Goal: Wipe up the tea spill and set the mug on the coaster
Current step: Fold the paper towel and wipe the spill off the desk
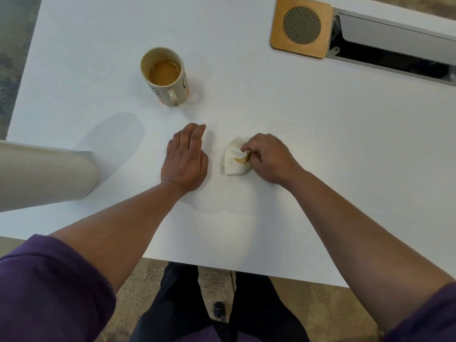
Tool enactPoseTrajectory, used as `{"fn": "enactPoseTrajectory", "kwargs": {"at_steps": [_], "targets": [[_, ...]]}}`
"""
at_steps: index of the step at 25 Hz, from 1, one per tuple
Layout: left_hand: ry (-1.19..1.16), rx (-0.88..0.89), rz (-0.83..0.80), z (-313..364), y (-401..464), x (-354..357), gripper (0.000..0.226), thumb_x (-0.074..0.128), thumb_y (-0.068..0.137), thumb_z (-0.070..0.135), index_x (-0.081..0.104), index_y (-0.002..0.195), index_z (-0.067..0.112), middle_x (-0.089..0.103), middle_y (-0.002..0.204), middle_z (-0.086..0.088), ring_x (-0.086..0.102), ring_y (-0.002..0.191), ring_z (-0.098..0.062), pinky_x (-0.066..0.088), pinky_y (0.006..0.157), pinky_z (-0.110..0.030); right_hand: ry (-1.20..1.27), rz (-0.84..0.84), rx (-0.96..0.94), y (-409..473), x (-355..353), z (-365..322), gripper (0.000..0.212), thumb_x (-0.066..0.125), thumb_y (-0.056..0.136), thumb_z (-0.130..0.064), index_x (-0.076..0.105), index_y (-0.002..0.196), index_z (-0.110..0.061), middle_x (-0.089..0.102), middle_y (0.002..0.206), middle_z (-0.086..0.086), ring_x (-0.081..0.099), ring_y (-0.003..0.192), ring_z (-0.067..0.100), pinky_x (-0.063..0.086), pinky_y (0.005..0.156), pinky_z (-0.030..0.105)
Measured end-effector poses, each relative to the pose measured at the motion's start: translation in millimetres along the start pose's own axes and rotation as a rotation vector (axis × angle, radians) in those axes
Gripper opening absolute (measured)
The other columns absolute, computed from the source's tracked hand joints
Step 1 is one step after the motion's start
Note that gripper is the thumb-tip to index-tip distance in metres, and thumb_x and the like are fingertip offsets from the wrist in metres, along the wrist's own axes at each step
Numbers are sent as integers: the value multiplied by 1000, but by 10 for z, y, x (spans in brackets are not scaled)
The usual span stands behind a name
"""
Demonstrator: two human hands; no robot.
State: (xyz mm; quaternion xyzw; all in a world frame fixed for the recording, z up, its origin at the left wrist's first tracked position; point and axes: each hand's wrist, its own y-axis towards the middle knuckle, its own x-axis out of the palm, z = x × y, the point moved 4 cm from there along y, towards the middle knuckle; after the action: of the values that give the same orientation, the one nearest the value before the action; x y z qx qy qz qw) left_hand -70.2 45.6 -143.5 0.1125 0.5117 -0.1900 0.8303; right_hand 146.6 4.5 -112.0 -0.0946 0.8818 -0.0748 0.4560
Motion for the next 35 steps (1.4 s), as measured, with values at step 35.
{"fn": "enactPoseTrajectory", "kwargs": {"at_steps": [35], "targets": [[-95,-32,31,-43,-20,10,65,44,90,15,25,151,17,38,151,-13,39,127,-30,32,111,-44,302,202,167,-63,138,-195,44,63,85,-3,56,127,-12,75,118,1,70,106,10,54,91,31]]}}
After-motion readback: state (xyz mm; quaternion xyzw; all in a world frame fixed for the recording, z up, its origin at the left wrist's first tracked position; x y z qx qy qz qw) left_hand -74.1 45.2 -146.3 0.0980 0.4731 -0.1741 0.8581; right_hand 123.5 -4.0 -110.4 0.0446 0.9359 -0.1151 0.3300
